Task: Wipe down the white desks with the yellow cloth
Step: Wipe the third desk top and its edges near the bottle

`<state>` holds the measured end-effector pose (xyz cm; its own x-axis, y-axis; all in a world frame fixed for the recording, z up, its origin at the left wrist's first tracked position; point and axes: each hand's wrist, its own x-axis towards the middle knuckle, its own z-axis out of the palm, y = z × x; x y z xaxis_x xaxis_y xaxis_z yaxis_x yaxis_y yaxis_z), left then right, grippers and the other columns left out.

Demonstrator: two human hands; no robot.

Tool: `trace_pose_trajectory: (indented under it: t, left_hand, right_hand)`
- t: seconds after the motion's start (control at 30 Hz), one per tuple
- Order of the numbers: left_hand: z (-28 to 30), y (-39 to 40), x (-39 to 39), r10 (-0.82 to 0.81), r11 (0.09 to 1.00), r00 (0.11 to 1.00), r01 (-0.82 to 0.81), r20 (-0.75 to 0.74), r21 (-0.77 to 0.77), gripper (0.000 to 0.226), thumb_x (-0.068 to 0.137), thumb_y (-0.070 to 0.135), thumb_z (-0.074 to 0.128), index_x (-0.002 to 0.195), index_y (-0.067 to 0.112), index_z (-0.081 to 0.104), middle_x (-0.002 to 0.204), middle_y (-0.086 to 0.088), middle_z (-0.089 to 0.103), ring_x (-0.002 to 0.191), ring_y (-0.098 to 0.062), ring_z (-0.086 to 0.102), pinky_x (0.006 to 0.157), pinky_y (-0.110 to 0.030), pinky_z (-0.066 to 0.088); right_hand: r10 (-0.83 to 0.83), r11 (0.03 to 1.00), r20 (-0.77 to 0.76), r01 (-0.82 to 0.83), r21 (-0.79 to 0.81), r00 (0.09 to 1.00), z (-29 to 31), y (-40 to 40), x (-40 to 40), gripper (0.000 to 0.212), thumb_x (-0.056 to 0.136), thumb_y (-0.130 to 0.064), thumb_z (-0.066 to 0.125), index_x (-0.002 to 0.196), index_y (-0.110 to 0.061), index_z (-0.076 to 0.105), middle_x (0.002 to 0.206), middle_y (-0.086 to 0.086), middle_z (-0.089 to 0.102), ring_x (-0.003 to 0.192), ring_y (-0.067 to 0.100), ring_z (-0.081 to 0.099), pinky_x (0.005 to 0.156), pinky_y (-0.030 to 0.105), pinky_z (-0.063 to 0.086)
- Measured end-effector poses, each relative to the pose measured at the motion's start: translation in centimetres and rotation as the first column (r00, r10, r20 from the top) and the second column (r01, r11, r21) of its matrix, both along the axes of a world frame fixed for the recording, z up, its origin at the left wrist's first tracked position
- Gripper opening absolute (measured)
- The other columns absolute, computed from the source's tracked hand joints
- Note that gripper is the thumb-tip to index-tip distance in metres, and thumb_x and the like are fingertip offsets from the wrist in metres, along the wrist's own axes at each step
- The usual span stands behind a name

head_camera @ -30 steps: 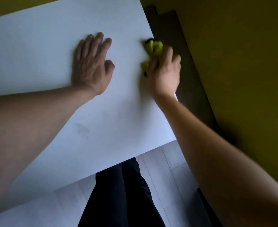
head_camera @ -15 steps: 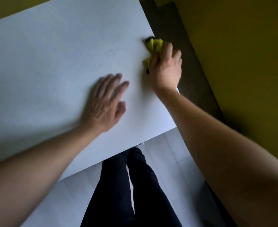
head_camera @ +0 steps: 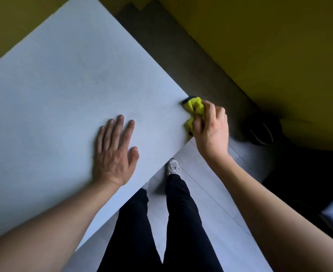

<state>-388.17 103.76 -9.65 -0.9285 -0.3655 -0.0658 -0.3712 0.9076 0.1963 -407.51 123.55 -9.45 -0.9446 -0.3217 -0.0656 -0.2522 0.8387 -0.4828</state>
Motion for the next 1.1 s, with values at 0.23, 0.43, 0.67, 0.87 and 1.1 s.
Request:
trace_pose_trajectory:
  t: [0.23, 0.43, 0.67, 0.87, 1.1]
  left_hand:
    - [-0.7, 0.0, 0.0, 0.002, 1.000, 1.000, -0.002, 0.014, 0.008, 0.072, 0.096, 0.036, 0.042, 0.165, 0.019, 0.028, 0.173, -0.011, 0.021, 0.159, -0.033, 0.021, 0.130, -0.053, 0.013]
    - [-0.4, -2.3, 2.5, -0.130, 0.984, 0.990, 0.135, -0.044, 0.113, 0.070, 0.098, 0.033, 0.040, 0.164, 0.014, 0.030, 0.173, -0.014, 0.021, 0.159, -0.035, 0.022, 0.130, -0.052, 0.016]
    - [-0.4, -6.9, 12.9, -0.312, 0.950, 0.950, 0.312, 0.019, 0.009, 0.067, 0.101, 0.034, 0.036, 0.164, 0.010, 0.030, 0.173, -0.013, 0.018, 0.159, -0.037, 0.021, 0.128, -0.056, 0.017]
    - [-0.7, -6.9, 13.0, -0.298, 0.955, 0.955, 0.297, 0.007, 0.017, 0.069, 0.099, 0.034, 0.037, 0.163, 0.011, 0.031, 0.173, -0.013, 0.020, 0.159, -0.036, 0.021, 0.127, -0.058, 0.019]
    - [-1.1, -7.0, 12.9, -0.299, 0.954, 0.953, 0.299, -0.051, 0.000, 0.068, 0.099, 0.035, 0.036, 0.163, 0.012, 0.031, 0.173, -0.011, 0.021, 0.159, -0.034, 0.021, 0.128, -0.058, 0.019]
  right_hand:
    - [-0.359, 0.928, 0.047, 0.362, -0.092, 0.932, 0.0, -3.2, 0.6, 0.039, 0.098, -0.028, 0.046, 0.137, -0.021, 0.050, 0.117, 0.013, 0.051, 0.104, 0.035, 0.052, 0.083, 0.046, 0.049]
    - [-0.684, 0.722, 0.076, 0.688, -0.067, 0.726, 0.0, -6.3, 2.1, 0.046, 0.103, -0.031, 0.046, 0.147, -0.021, 0.041, 0.127, 0.013, 0.046, 0.110, 0.035, 0.050, 0.088, 0.047, 0.043]
    - [-0.785, 0.583, 0.157, 0.800, -0.141, 0.599, 0.0, -10.1, 12.1, 0.058, 0.103, -0.030, 0.047, 0.157, -0.021, 0.029, 0.125, 0.013, 0.044, 0.110, 0.034, 0.047, 0.095, 0.042, 0.038]
    - [-0.722, 0.623, 0.275, 0.769, -0.140, 0.635, 0.5, -12.3, 22.4, 0.061, 0.103, -0.033, 0.047, 0.158, -0.019, 0.024, 0.127, 0.010, 0.042, 0.114, 0.034, 0.048, 0.097, 0.048, 0.045]
    - [-0.800, 0.510, 0.246, 0.836, -0.203, 0.547, 0.4, -9.7, 9.6, 0.056, 0.103, -0.028, 0.049, 0.154, -0.017, 0.032, 0.128, 0.017, 0.044, 0.114, 0.039, 0.050, 0.093, 0.044, 0.041]
